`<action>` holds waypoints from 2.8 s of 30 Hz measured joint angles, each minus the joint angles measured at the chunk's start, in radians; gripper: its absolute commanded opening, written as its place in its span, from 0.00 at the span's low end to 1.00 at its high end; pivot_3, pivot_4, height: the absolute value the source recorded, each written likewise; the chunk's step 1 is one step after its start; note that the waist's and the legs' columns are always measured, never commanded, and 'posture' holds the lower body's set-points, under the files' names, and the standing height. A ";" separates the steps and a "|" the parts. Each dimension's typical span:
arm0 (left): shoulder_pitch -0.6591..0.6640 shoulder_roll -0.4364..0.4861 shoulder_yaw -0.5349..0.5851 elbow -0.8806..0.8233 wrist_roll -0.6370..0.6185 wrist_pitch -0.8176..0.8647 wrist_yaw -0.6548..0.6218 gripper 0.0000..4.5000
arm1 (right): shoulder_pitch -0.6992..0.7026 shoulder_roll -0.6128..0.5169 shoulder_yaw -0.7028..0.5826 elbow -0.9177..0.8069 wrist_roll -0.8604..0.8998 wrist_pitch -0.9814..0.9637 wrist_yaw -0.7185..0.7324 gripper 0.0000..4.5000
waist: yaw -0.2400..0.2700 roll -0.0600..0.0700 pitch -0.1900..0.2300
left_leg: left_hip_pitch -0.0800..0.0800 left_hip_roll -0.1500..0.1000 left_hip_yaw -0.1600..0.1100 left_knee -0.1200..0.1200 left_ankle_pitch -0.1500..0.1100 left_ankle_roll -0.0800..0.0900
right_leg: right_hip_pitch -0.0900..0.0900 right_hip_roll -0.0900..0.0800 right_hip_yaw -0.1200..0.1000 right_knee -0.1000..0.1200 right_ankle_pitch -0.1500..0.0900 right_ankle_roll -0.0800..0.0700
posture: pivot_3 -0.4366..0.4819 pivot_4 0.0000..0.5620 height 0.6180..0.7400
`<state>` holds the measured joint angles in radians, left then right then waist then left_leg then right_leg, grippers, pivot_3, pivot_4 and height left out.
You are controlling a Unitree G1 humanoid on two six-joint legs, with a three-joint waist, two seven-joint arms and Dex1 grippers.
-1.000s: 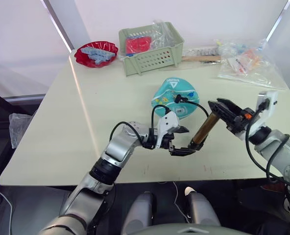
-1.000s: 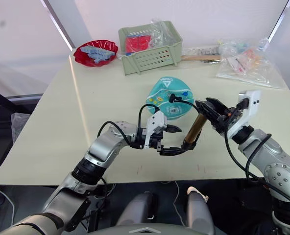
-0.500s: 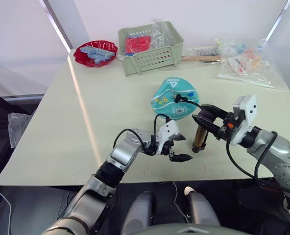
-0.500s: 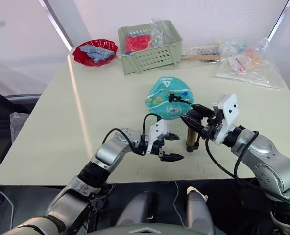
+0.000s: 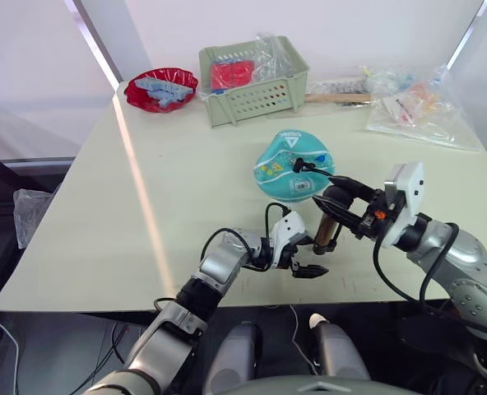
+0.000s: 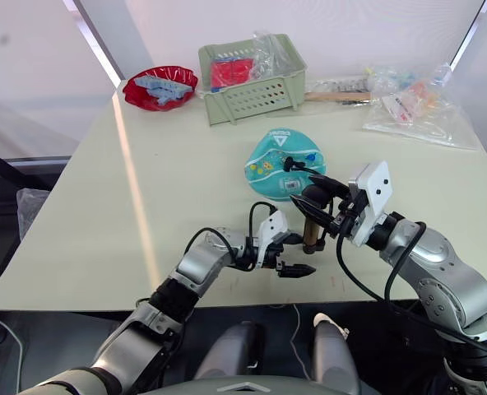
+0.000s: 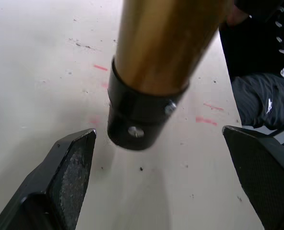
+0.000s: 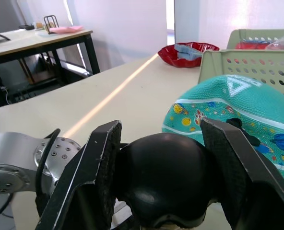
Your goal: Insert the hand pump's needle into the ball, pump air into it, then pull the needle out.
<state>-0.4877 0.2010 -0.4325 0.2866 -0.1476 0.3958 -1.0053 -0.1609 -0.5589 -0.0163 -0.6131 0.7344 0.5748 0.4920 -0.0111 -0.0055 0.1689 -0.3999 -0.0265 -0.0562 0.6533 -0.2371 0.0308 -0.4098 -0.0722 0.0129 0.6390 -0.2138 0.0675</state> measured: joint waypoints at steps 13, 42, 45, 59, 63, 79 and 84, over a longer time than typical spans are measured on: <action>-0.004 -0.034 0.029 0.037 0.001 -0.028 0.002 0.32 | 0.000 0.003 -0.002 0.001 0.017 0.010 -0.001 0.46 | 0.000 0.000 0.000 | 0.000 0.000 0.000 0.000 0.000 0.000 | 0.000 0.000 0.000 0.000 0.000 0.000 | 0.48 0.27 0.97; 0.015 -0.086 -0.019 0.202 0.152 -0.313 0.046 0.25 | 0.207 0.011 0.012 -0.021 -0.180 -0.213 0.114 0.46 | 0.003 0.000 0.000 | 0.000 0.000 0.000 0.000 0.000 0.000 | 0.000 0.000 0.000 0.000 -0.002 0.003 | 0.48 0.27 0.97; -0.014 -0.103 -0.030 0.247 0.176 -0.332 0.053 0.25 | 0.227 0.014 -0.008 -0.011 -0.182 -0.240 0.130 0.46 | 0.009 -0.001 0.000 | 0.001 0.000 0.000 0.001 0.000 0.000 | 0.001 0.000 0.000 0.000 -0.002 0.003 | 0.48 0.27 0.97; -0.059 -0.122 -0.044 0.308 0.197 -0.343 0.048 0.25 | 0.253 0.001 -0.148 -0.004 -0.034 -0.253 0.177 0.46 | 0.024 -0.001 0.000 | 0.001 0.000 0.000 0.002 0.000 0.000 | 0.001 0.000 0.000 0.000 -0.002 0.003 | 0.48 0.27 0.97; -0.066 -0.122 -0.046 0.314 0.197 -0.343 0.048 0.25 | 0.226 -0.030 -0.181 -0.006 0.032 -0.228 0.178 0.46 | 0.024 -0.001 0.000 | 0.001 0.000 0.000 0.002 0.000 0.000 | 0.001 0.000 0.000 0.001 -0.001 0.003 | 0.48 0.27 0.97; -0.067 -0.120 -0.042 0.315 0.198 -0.346 0.051 0.25 | 0.055 -0.278 -0.365 -0.007 0.420 -0.005 0.066 0.46 | 0.023 -0.002 0.000 | 0.000 0.001 0.001 0.002 0.000 0.000 | 0.001 0.000 0.000 0.001 0.000 0.000 | 0.48 0.27 0.97; -0.068 -0.120 -0.039 0.322 0.198 -0.355 0.049 0.25 | -0.032 -0.363 -0.398 0.005 0.565 0.079 -0.041 0.46 | 0.023 -0.003 0.001 | 0.000 0.001 0.001 0.002 0.000 0.000 | 0.001 0.000 0.000 0.000 0.000 0.000 | 0.48 0.27 0.97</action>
<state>-0.5561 0.0810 -0.4717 0.6085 0.0501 0.0404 -0.9566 -0.1933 -0.9215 -0.4146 -0.6076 1.2998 0.6541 0.4508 0.0122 -0.0084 0.1695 -0.4000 -0.0253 -0.0551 0.6549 -0.2371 0.0308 -0.4093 -0.0723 0.0131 0.6394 -0.2135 0.0672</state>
